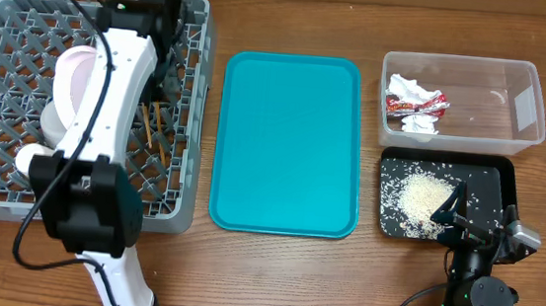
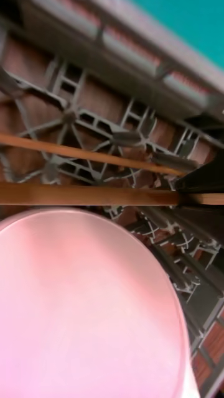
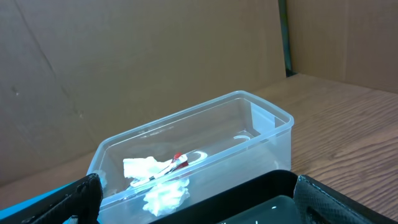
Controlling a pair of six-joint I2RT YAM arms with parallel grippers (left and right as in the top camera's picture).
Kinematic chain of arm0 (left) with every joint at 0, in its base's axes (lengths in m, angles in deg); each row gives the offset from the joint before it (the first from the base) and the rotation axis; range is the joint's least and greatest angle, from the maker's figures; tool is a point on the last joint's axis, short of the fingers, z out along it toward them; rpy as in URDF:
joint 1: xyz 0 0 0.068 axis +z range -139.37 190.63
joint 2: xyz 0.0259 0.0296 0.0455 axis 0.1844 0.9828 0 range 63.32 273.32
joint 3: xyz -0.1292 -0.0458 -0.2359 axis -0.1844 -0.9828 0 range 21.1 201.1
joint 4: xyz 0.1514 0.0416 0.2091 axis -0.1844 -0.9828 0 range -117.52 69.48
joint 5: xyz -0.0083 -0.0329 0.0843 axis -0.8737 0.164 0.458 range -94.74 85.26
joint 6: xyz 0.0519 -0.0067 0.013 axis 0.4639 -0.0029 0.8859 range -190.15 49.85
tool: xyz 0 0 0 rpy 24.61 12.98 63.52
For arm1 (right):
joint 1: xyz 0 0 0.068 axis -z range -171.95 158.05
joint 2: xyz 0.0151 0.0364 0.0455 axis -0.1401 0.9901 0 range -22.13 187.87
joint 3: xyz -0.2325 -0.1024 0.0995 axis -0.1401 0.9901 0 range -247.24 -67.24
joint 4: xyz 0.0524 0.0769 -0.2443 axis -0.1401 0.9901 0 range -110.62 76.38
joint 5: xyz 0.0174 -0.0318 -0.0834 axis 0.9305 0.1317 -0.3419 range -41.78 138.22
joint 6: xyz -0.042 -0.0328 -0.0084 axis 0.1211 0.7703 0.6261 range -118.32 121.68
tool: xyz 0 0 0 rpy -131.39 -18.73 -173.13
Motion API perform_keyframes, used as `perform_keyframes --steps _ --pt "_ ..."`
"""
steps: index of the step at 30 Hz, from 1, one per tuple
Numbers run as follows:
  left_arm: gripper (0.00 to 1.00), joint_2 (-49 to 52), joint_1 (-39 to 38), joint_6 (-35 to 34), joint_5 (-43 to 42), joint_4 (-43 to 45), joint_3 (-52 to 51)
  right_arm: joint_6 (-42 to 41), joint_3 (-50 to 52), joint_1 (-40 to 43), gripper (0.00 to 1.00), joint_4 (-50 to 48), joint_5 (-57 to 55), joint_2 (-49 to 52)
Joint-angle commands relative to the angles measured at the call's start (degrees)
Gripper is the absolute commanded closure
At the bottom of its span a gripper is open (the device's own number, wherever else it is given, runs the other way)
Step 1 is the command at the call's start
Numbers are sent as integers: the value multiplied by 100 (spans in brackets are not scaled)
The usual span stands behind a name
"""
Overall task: Sort waste into correct bins and load items into the dishwasher
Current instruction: 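Release the chopstick and withdraw the left gripper from the rack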
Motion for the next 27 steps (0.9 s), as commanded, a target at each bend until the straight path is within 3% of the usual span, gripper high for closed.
perform_keyframes --steps 1,5,6,10,14,21,24,25,26,27 --pt "87 -33 -26 286 83 26 -17 -2 61 42 0 -42 -9 -57" --pt "59 -39 -26 656 -74 15 -11 -2 61 42 0 -39 -9 -57" --pt "56 -39 -26 713 -166 -13 -9 -2 61 42 0 -39 -9 -57" --pt "55 -149 -28 708 -396 -168 52 -2 61 42 0 -39 -9 -57" --pt "60 -546 -33 693 -852 -393 256 -2 61 42 0 -42 -9 -57" --pt "53 -2378 -225 380 -879 -352 280 -2 61 42 0 -42 -7 -57" --pt "34 -3202 -505 295 -879 -437 280 -2 61 42 0 -39 -9 -57" --pt "13 -3458 -636 295 -876 -476 278 -2 61 42 0 -39 -9 -57" --pt "0 -3716 -780 295 -874 -531 278 -2 61 42 0 -42 -9 -57" --pt "0 -3906 -892 295 -876 -584 278 -2 61 42 0 -39 -9 -57"
